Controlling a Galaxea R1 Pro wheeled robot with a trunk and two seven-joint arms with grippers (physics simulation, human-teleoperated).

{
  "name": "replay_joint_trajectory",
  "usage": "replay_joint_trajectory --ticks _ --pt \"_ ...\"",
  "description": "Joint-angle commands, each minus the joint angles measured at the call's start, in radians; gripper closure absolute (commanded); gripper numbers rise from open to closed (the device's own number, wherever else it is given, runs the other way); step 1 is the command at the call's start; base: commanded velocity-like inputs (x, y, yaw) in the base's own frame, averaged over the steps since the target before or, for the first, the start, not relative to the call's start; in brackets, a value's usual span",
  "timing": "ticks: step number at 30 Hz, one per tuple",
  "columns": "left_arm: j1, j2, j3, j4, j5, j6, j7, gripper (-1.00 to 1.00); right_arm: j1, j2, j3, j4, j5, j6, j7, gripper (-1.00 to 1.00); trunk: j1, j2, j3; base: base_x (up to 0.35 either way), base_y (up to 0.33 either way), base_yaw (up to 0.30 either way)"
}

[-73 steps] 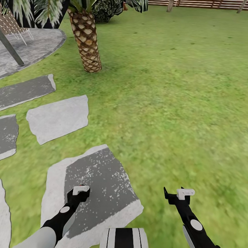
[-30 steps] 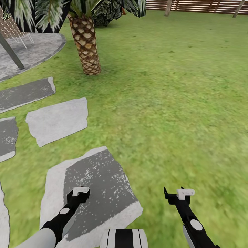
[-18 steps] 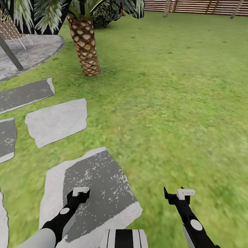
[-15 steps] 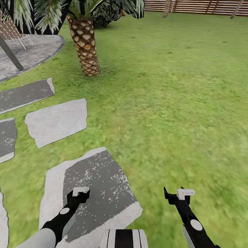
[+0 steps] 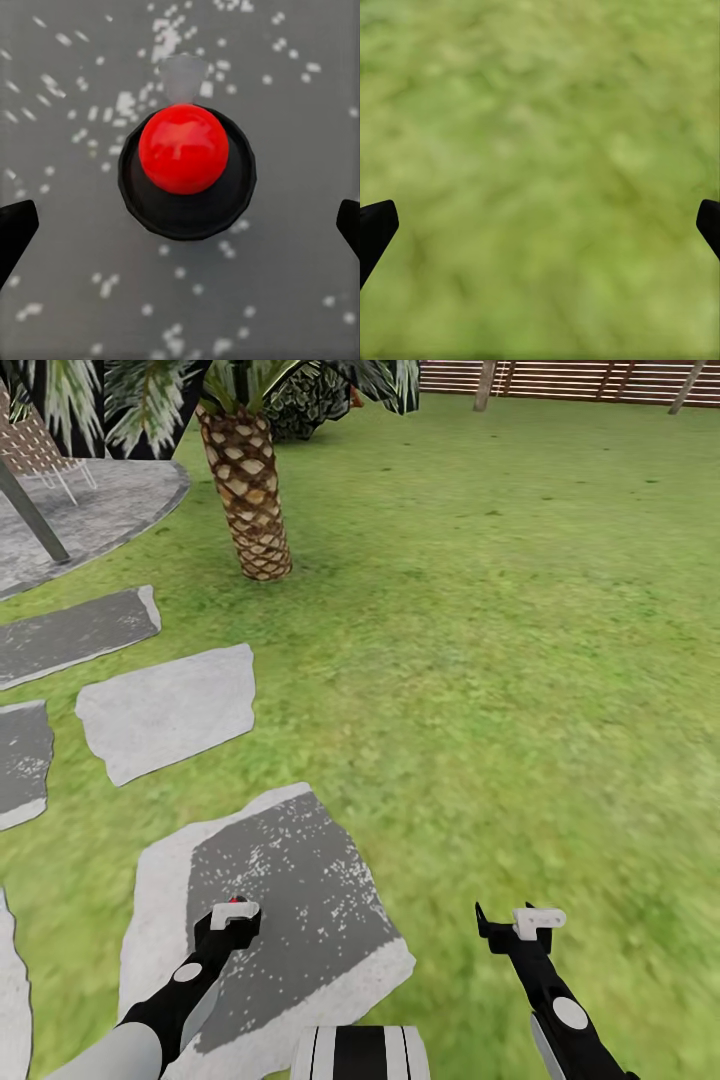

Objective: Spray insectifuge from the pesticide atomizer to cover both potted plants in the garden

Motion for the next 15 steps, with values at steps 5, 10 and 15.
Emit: replay_joint_trajectory --ticks 5,10,15 --pt "0.0 0.0 0.001 0.001 0.001 -0.003 0.001 -1.0 0.0 0.0 -0.001 0.001 0.004 -0.003 0.0 -1.0 0.0 0.0 -0.001 -0.003 0.001 -0.007" --pt "0.002 0.0 0.001 0.001 0.001 -0.003 0.001 -1.0 0.0 0.0 -0.001 0.0 0.004 -0.003 0.0 -1.0 0.0 0.0 0.002 0.0 0.0 -0.143" --pt "0.003 0.0 0.001 0.001 0.001 -0.003 0.001 -1.0 0.0 0.0 -0.001 0.0 0.004 -0.003 0.0 -1.0 0.0 0.0 0.004 0.0 0.0 -0.071"
